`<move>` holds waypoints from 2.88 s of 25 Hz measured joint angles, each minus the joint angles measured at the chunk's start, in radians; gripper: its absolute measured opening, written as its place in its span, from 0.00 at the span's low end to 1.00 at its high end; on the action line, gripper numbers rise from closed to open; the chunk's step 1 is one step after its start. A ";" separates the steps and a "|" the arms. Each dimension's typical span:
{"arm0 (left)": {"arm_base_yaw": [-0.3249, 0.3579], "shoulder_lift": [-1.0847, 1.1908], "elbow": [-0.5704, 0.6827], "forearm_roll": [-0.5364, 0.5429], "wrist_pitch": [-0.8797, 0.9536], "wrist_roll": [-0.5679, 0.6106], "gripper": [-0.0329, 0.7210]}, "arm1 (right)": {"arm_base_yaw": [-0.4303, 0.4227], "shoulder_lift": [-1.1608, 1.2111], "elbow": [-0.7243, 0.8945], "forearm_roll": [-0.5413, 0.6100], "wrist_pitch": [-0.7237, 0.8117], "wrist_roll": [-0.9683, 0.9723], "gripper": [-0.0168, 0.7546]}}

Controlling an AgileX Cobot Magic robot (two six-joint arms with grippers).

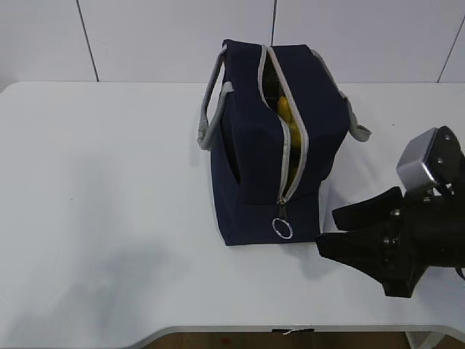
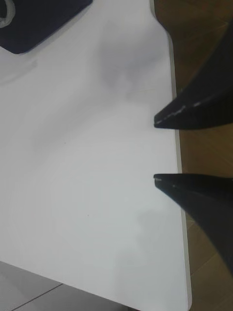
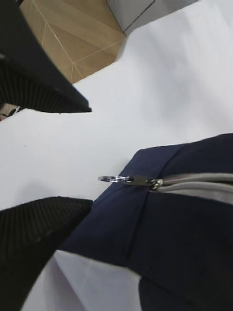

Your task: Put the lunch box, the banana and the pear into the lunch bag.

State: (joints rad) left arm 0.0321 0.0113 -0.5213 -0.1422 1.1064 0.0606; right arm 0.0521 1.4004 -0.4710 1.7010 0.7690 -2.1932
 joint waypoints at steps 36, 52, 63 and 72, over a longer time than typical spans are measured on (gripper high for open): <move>0.000 0.000 0.000 0.000 0.000 0.000 0.36 | 0.130 0.353 -0.223 0.101 -0.079 -0.069 0.12; 0.000 0.000 0.000 0.000 0.000 0.000 0.36 | 0.130 0.215 -0.225 -0.179 -0.093 0.215 0.03; 0.000 0.000 0.000 0.000 0.000 0.000 0.36 | 0.130 0.012 -0.244 -0.261 -0.095 0.258 0.03; 0.000 0.000 0.000 0.000 0.000 0.000 0.36 | 0.130 -0.010 -0.403 -0.282 -0.028 0.264 0.03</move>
State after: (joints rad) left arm 0.0321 0.0113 -0.5213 -0.1422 1.1064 0.0606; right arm 0.1824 1.3902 -0.8737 1.4195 0.7406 -1.9290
